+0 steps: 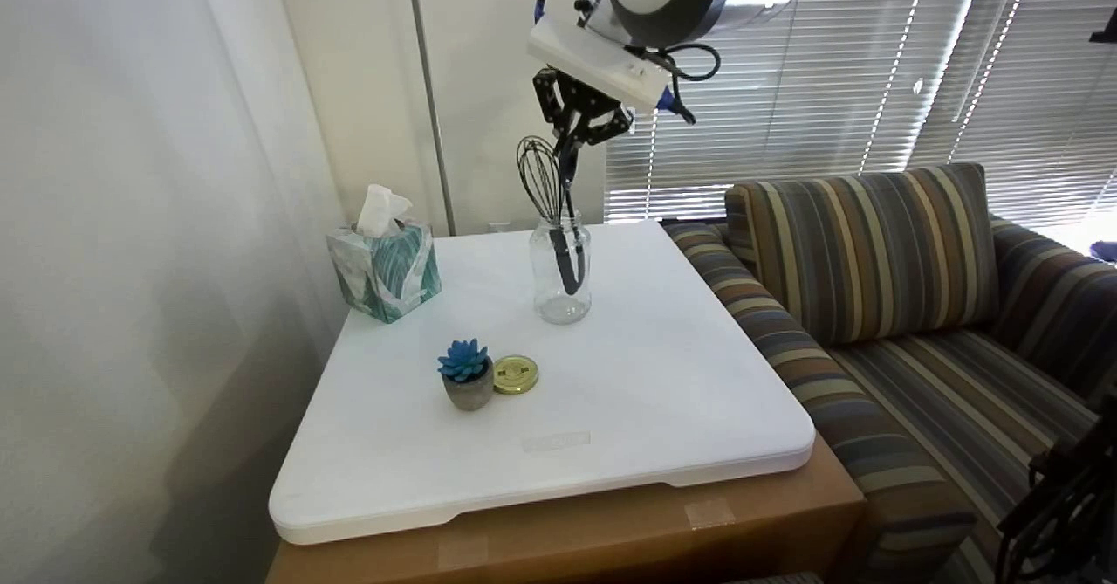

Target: Take the black ladle out of the glass jar

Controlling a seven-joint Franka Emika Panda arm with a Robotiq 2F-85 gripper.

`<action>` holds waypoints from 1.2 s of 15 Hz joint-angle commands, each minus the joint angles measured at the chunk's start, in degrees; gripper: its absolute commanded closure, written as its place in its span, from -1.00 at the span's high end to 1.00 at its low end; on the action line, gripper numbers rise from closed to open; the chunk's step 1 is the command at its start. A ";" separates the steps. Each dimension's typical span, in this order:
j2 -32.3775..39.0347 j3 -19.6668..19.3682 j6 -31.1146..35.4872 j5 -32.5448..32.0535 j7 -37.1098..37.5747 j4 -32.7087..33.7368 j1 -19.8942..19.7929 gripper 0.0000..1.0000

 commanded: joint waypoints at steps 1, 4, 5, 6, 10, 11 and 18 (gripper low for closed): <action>-1.22 -1.95 1.23 -0.78 2.25 -0.65 1.46 -0.96; -1.14 -2.65 1.80 -0.92 3.14 -0.16 2.03 -0.96; -1.18 -3.04 1.96 -1.03 3.59 0.02 2.35 -0.96; -1.26 -3.47 2.03 -1.18 4.11 0.13 2.72 -0.96; -2.18 -5.60 2.21 -2.17 6.94 -0.02 4.68 -0.96; -2.49 -6.14 2.18 -2.70 7.73 -0.17 5.18 -0.96; -4.93 -11.84 1.81 -5.47 11.22 -0.65 10.91 -0.96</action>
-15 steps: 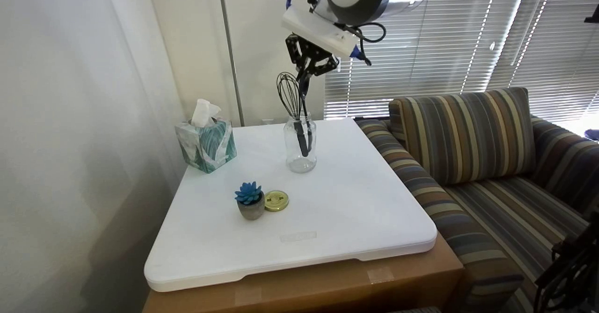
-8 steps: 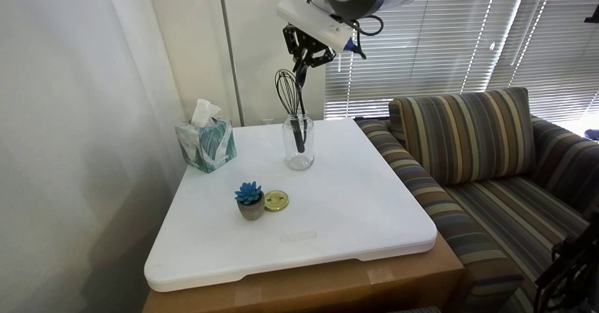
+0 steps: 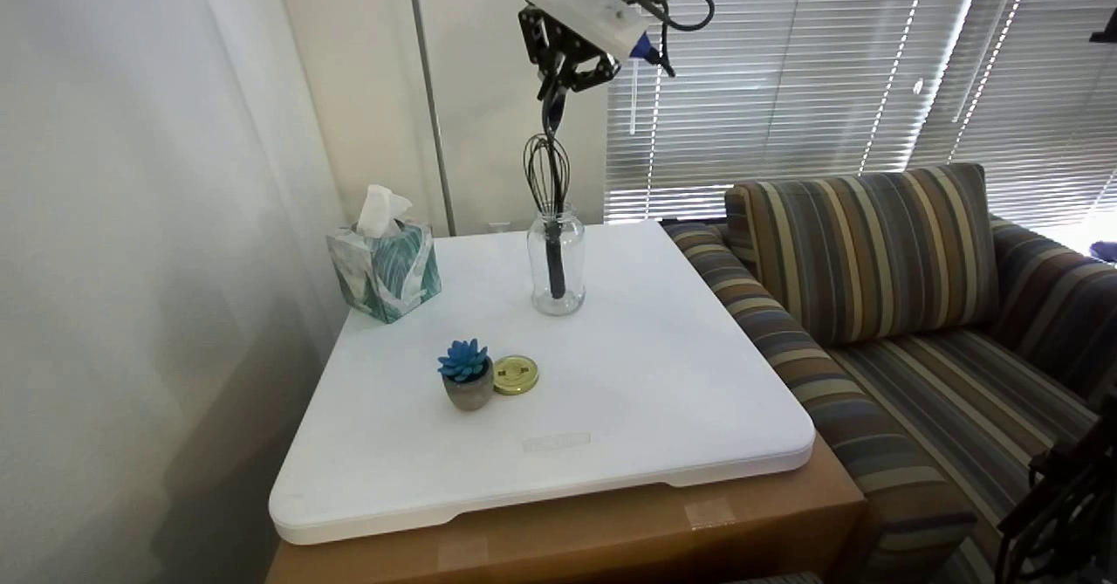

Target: Take the black ladle out of the glass jar

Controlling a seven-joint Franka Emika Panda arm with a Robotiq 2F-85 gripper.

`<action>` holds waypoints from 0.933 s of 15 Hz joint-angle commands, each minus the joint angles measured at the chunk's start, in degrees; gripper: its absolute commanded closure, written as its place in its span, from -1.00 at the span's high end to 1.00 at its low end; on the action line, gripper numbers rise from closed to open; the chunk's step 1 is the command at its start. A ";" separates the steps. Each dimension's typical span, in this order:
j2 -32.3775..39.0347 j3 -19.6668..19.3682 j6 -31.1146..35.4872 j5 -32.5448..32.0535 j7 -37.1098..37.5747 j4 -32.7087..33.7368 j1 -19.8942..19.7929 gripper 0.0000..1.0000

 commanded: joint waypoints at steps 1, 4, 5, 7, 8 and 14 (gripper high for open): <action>-2.37 -3.32 0.10 -2.44 1.87 -1.74 3.02 -0.96; -2.86 -5.76 -0.41 -4.07 2.59 -1.31 5.23 -0.96; -3.01 -6.60 -0.65 -4.61 2.80 -1.09 5.91 -0.96; -3.27 -8.13 -0.87 -5.51 3.02 -0.76 7.21 -0.96; -3.29 -8.86 -0.84 -5.82 3.07 -0.61 7.85 -0.96; -4.35 -13.66 -0.36 -7.58 3.36 -0.22 12.20 -0.96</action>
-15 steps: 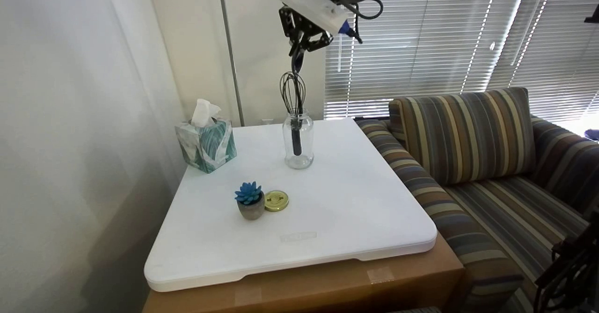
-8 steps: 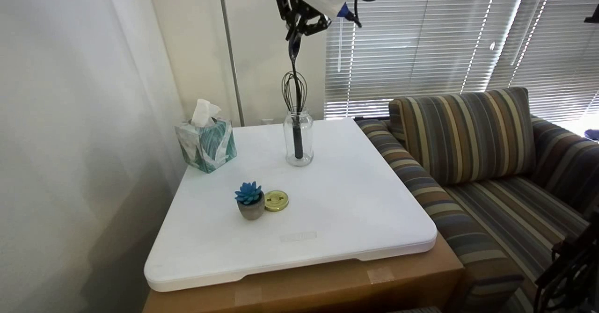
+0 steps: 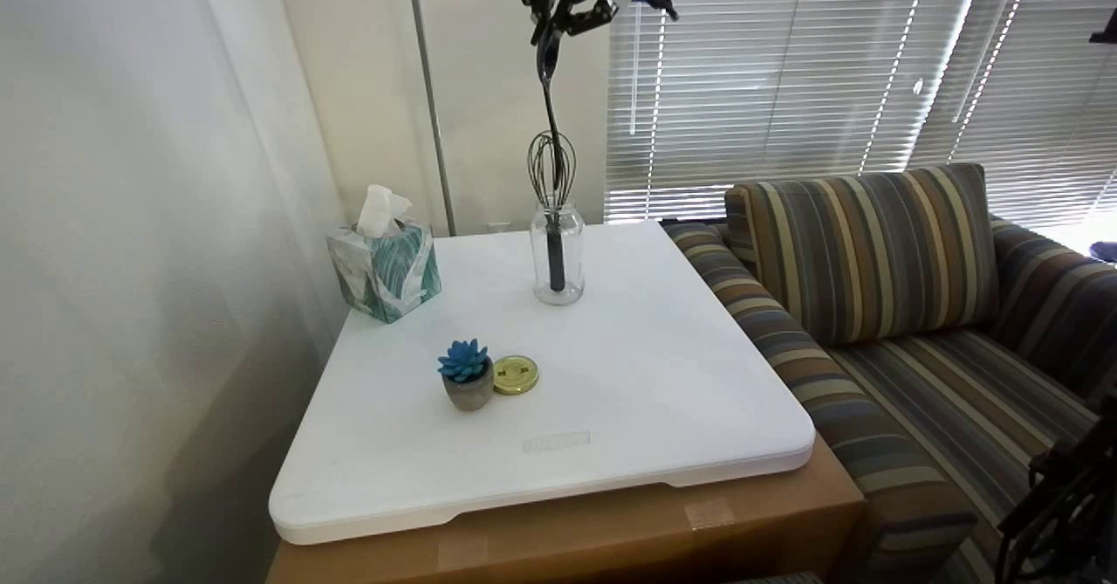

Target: Take the black ladle out of the glass jar

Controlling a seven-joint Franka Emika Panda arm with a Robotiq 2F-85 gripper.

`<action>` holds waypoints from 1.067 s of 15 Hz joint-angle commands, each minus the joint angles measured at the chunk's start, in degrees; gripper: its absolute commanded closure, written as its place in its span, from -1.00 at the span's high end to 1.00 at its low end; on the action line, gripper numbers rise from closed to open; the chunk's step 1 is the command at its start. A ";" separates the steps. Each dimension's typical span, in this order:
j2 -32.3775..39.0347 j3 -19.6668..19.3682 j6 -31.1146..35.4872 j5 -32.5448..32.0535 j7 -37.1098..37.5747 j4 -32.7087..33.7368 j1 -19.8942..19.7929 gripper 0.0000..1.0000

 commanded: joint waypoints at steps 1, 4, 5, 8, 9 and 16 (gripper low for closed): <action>-1.58 -3.47 -0.17 -2.59 1.39 -0.24 2.94 -0.96; -1.63 -6.63 -0.28 -3.78 1.81 0.50 5.54 -0.96; -1.58 -7.96 -0.55 -4.33 2.17 0.66 6.57 -0.96; -1.27 -13.44 -3.89 -7.32 4.29 0.83 10.56 -0.96; -1.42 -15.36 -6.08 -8.83 5.05 0.66 12.02 -0.96; -8.62 -6.39 -23.12 -24.39 4.99 -2.31 7.77 -0.96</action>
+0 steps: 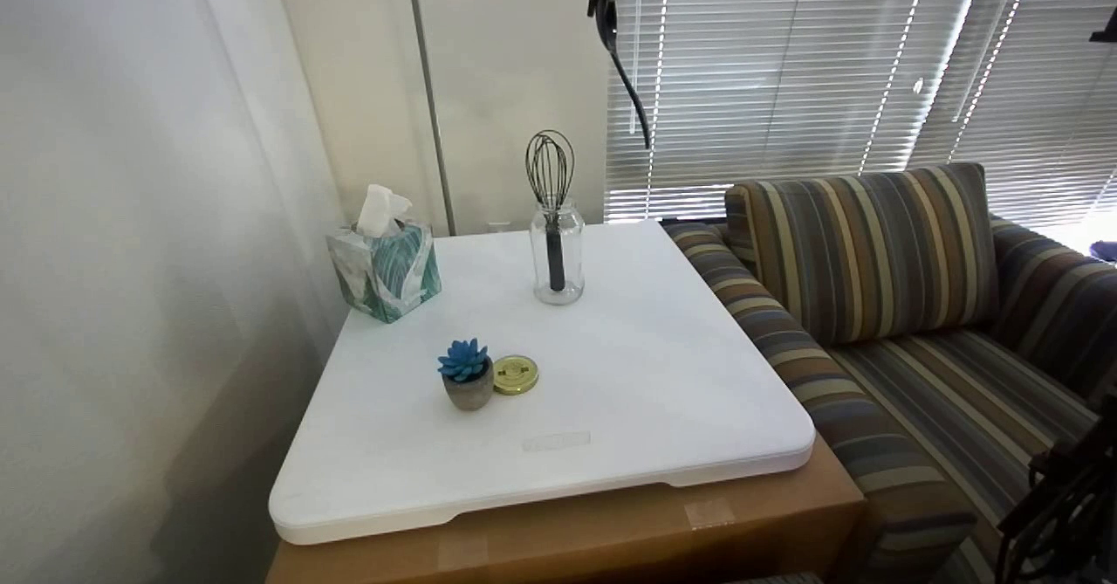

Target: Take the black ladle out of the glass jar

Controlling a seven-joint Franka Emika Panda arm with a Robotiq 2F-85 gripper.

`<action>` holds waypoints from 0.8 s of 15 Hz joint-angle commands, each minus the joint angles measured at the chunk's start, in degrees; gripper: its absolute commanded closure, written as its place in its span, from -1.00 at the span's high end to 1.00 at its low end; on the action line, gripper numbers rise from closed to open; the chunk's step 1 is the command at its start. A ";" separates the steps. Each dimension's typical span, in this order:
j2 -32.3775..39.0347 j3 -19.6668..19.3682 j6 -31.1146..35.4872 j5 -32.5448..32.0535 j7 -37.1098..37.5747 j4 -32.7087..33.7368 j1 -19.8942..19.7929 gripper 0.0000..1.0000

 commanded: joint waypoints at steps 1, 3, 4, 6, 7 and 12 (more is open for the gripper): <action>-5.51 9.02 -4.86 -4.36 -1.49 -3.62 -5.50 -0.96; -7.00 15.81 -4.78 -3.58 -2.97 -5.59 -10.38 -0.96; -7.46 19.46 -4.12 -3.06 -3.54 -6.78 -13.17 -0.96; -7.80 25.41 -2.94 -3.03 -4.12 -9.17 -17.86 -0.96; -7.68 27.99 -2.54 -3.18 -4.32 -10.20 -19.95 -0.96; -4.25 37.50 -3.85 2.54 -13.54 -10.70 -27.79 -0.96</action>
